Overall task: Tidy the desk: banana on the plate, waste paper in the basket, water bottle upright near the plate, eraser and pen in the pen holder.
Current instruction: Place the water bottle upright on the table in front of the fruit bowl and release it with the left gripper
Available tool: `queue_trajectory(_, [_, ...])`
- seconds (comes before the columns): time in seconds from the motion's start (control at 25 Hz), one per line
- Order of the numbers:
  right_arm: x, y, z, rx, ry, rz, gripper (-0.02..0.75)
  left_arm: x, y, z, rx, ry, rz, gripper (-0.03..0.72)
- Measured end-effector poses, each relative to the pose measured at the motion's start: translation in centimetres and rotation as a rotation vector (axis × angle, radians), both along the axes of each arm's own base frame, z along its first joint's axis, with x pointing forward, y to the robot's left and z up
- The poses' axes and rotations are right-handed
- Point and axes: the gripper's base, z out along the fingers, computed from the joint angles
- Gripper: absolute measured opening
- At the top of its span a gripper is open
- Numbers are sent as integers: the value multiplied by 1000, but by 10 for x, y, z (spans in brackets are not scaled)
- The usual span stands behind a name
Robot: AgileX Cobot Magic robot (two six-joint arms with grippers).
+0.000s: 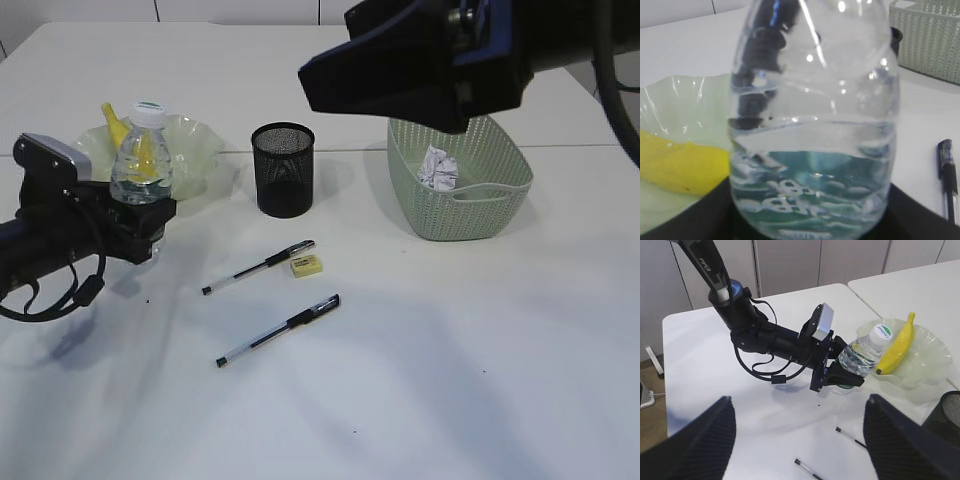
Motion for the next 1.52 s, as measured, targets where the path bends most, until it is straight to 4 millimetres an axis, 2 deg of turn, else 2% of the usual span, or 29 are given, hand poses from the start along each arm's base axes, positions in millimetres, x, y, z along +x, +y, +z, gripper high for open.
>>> queue_trajectory(0.32, [0,0,0,0,0,1,587,1,0,-19,-6,48,-3,415])
queue_trajectory(0.64, [0,0,0,0,0,1,587,1,2,-19,-3,40,-15,413])
queue_trajectory(1.0, [0,0,0,0,0,1,587,-16,12,-24,-44,52,10,415])
queue_trajectory(1.52, [0,0,0,0,1,2,587,-20,12,-26,-53,62,24,444])
